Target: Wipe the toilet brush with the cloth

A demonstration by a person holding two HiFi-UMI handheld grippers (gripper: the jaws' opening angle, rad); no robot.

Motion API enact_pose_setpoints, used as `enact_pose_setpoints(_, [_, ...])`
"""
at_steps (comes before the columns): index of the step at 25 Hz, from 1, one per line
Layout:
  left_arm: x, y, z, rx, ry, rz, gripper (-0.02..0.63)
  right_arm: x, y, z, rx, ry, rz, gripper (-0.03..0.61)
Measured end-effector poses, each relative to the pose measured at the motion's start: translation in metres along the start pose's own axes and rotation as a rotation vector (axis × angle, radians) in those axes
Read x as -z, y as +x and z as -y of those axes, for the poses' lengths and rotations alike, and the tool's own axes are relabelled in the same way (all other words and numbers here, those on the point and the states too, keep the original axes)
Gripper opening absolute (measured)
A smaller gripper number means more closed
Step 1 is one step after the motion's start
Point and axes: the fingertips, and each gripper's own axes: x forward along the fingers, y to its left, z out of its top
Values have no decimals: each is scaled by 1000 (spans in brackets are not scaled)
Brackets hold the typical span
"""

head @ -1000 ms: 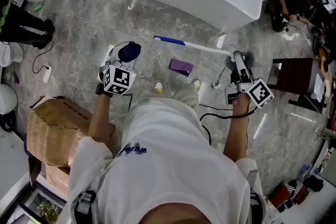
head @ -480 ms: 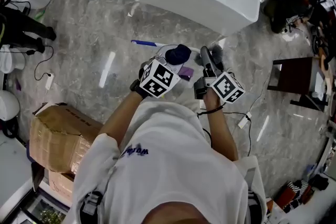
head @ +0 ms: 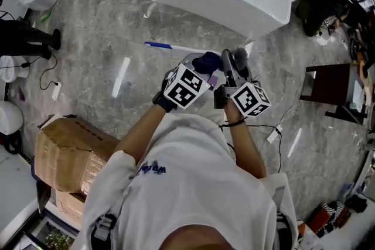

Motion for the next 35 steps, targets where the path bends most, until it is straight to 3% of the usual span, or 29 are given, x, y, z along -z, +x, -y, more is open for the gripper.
enact_pose_setpoints(8, [25, -24, -55, -109, -146, -5, 44, -18, -5, -16, -98, 10, 9, 227])
enact_pose_setpoints(22, [61, -64, -119, -273, -202, -30, 46, -25, -29, -1, -148, 114, -40, 229])
enact_pose_setpoints(31, [78, -97, -160, -384, -248, -30, 46, -48, -45, 11, -157, 96, -8, 229])
enact_pose_setpoints(35, [79, -109, -175, -454, -249, -27, 46, -59, -52, 26, -120, 85, 25, 230])
